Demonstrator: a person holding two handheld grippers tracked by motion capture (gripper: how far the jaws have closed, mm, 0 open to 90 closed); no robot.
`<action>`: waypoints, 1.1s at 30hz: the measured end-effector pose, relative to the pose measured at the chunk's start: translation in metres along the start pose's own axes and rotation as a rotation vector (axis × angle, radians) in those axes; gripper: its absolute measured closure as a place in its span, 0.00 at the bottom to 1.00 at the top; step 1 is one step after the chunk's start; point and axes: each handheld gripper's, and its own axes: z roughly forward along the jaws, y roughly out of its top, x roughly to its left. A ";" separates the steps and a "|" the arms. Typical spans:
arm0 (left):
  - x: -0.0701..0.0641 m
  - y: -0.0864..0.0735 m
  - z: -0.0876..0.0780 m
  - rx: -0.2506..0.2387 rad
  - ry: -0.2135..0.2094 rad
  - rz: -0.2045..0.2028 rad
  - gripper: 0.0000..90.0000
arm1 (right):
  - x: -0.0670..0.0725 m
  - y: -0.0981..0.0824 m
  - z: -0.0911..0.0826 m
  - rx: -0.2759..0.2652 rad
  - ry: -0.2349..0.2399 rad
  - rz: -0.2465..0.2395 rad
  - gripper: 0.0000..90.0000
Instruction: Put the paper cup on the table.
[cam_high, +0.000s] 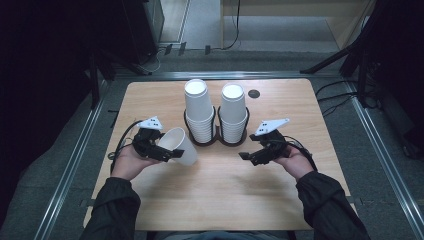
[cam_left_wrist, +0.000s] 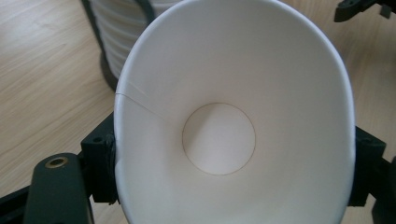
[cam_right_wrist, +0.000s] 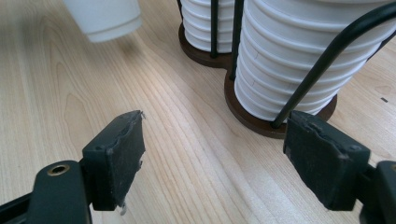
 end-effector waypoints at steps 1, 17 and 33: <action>0.003 -0.001 -0.001 0.000 0.005 -0.005 0.20 | 0.000 0.000 0.000 0.005 0.000 -0.002 0.23; 0.045 -0.012 -0.026 -0.024 0.106 -0.103 0.20 | -0.004 -0.004 0.005 0.021 -0.012 0.018 0.23; 0.080 -0.006 -0.024 0.042 0.234 -0.150 0.19 | -0.004 -0.014 -0.003 0.018 -0.042 0.057 0.23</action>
